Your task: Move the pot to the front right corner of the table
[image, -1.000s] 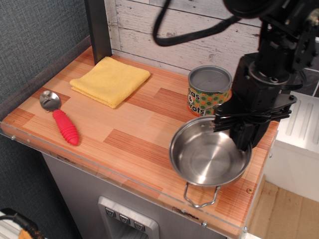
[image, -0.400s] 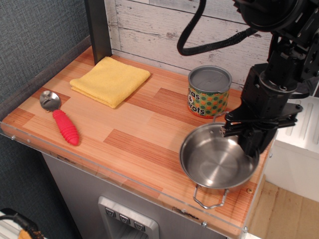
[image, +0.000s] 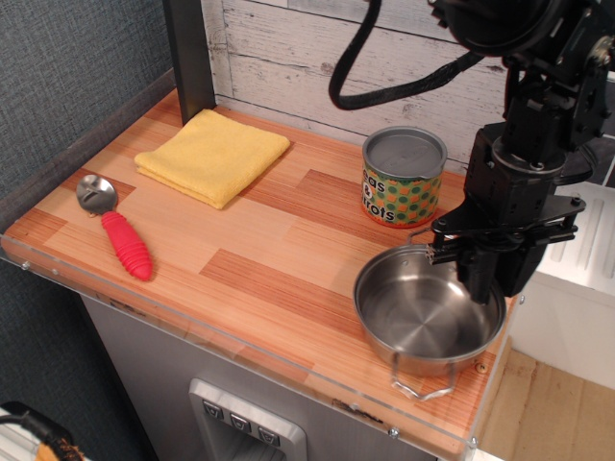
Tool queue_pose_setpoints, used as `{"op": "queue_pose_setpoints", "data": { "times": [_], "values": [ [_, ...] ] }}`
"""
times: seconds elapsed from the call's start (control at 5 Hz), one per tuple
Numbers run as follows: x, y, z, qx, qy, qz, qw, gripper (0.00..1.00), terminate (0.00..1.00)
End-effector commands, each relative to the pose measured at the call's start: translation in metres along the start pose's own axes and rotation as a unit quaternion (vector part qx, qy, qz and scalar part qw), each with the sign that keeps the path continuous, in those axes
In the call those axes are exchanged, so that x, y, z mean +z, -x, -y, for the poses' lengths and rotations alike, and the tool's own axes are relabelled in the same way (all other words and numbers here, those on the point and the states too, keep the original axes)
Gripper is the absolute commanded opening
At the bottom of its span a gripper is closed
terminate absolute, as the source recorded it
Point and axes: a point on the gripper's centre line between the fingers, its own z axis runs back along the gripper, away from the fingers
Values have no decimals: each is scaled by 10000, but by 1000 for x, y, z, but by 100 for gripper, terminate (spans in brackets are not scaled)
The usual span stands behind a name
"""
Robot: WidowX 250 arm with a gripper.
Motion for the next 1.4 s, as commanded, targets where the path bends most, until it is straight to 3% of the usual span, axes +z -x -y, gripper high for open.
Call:
{"op": "queue_pose_setpoints", "data": {
  "times": [0.0, 0.2, 0.4, 0.8, 1.0, 1.2],
  "values": [
    [24, -21, 8, -306, 264, 221, 9989, 100, 0],
    [41, -22, 6, -580, 304, 245, 9976, 100, 0],
    [64, -24, 2, -1101, 115, 331, 9933, 100, 0],
    [102, -18, -11, -2150, -207, 539, 9749, 100, 0],
    [113, -14, -29, -2355, -356, 397, 9704, 100, 0],
    [118, -14, -59, -2257, -422, 364, 9726, 100, 100]
  ]
}}
